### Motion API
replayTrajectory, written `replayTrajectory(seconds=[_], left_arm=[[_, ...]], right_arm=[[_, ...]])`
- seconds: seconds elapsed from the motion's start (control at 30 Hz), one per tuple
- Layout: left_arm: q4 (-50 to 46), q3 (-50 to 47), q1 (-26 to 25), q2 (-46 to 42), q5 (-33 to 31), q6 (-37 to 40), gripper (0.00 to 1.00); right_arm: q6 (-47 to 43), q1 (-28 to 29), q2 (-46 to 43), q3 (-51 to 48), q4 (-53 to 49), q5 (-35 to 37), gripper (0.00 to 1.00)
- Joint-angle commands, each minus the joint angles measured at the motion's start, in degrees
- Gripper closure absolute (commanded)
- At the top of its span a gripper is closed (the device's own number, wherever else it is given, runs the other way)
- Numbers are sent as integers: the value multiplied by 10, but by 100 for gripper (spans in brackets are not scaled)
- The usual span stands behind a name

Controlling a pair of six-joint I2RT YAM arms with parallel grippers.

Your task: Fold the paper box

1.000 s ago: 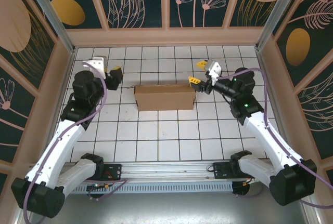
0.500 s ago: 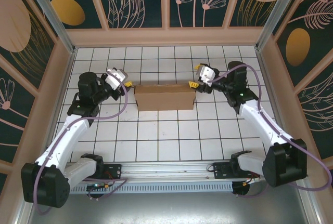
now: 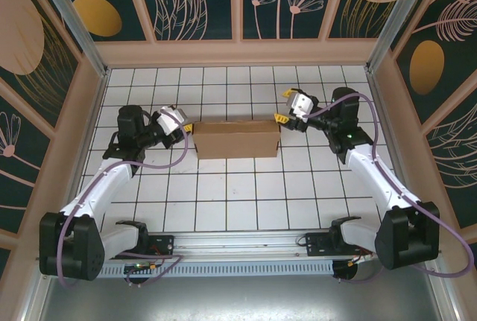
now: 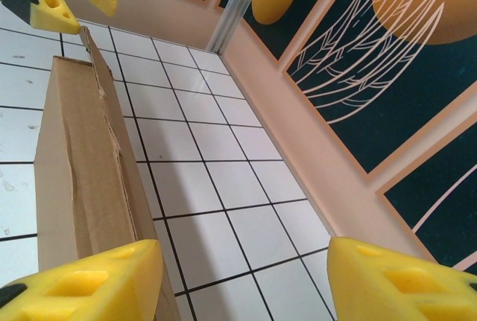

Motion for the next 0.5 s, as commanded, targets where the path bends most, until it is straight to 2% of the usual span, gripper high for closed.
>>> replayTrajectory(seconds=[0.0, 0.17, 0.47], left_arm=[[33, -10, 4, 3, 11, 9, 63], [37, -18, 4, 6, 10, 6, 70], [58, -32, 5, 5, -10, -13, 74]], right_arm=[[14, -4, -12, -13, 31, 2, 42], [19, -7, -1, -6, 25, -1, 43], [38, -19, 1, -10, 21, -11, 49]])
